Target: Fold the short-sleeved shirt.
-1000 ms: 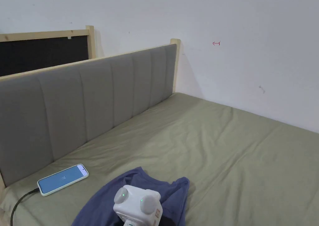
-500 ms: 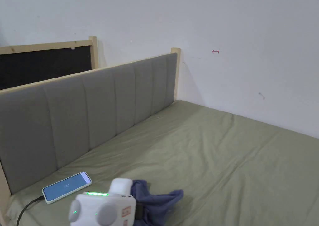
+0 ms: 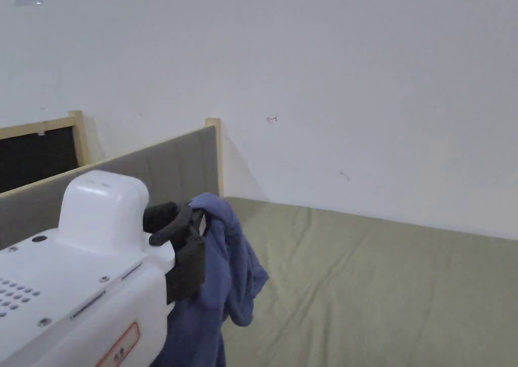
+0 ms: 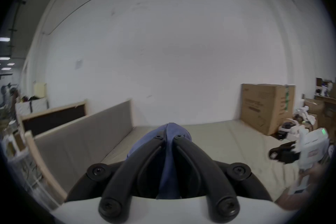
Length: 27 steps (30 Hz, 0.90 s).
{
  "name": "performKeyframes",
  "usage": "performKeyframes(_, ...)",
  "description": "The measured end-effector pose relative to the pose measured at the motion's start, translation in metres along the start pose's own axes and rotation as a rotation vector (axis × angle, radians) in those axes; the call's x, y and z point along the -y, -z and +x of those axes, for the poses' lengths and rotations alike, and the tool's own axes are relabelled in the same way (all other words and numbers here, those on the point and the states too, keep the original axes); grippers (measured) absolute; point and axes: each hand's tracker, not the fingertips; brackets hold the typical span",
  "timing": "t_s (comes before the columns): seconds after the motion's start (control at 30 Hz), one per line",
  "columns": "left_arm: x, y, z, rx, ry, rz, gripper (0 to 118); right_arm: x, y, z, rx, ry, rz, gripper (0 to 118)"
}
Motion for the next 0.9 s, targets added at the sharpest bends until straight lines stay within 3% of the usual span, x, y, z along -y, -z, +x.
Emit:
performKeyframes(0.23, -0.049, 0.077, 0.093, 0.331, -0.089, -0.009, 2, -0.013, -0.046, 0.041, 0.104, 0.071, 0.097, 0)
performKeyframes(0.5, 0.009, 0.199, 0.201, 0.521, -0.043, -0.198, 2, -0.001, -0.08, 0.087, 0.273, 0.072, 0.105, 0)
performKeyframes(0.63, 0.103, 0.255, 0.245, 0.641, -0.106, -0.585, 2, 0.014, -0.079, 0.104, 0.301, 0.129, 0.066, 0)
performKeyframes(0.73, 0.198, 0.28, 0.26, 0.617, -0.188, -0.965, 2, 0.029, -0.069, 0.112, 0.312, 0.147, 0.019, 0)
performKeyframes(0.9, 0.296, 0.271, 0.256, 0.482, -0.277, -1.217, 5, 0.058, -0.054, 0.117, 0.362, 0.173, -0.089, 0)
